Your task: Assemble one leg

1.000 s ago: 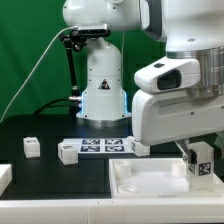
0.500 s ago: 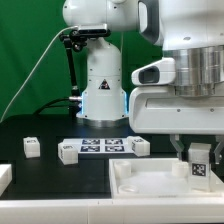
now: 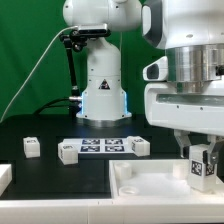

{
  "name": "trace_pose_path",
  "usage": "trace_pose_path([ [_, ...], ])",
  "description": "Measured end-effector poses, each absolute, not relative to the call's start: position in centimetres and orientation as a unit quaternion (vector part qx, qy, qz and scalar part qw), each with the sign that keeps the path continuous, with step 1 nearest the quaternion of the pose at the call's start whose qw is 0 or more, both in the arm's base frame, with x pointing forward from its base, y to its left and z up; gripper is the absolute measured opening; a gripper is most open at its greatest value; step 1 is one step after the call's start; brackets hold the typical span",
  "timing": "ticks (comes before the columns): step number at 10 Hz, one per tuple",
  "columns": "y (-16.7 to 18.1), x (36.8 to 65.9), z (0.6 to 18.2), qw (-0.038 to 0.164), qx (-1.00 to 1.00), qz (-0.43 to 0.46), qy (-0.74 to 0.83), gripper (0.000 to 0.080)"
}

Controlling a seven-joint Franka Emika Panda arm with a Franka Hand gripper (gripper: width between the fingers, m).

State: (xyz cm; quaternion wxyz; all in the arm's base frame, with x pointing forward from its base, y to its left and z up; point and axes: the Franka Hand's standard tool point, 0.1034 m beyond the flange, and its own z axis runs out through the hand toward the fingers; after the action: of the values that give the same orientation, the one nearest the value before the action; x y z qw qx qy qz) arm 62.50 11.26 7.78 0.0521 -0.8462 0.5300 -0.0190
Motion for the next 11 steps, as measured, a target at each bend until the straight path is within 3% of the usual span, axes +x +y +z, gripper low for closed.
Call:
trace_pose_path([
  [2, 11.32, 62.41, 7.77, 0.056, -0.826, -0.01, 0.561, 0.0294],
  [3, 11.35, 62.39, 7.72, 0.055, -0.834, -0.011, 0.549, 0.0392],
  [4, 11.29, 62.42, 7.69, 0.055, -0.848, -0.012, 0.527, 0.0392],
  [5, 11.23, 62.52, 7.73, 0.053, -0.867, -0.013, 0.496, 0.0562],
  [6, 11.53, 62.62, 7.95, 0.051, -0.886, -0.012, 0.461, 0.0632],
  [11, 12.04, 62.66, 7.63, 0.031, -0.989, -0.017, 0.141, 0.0649],
])
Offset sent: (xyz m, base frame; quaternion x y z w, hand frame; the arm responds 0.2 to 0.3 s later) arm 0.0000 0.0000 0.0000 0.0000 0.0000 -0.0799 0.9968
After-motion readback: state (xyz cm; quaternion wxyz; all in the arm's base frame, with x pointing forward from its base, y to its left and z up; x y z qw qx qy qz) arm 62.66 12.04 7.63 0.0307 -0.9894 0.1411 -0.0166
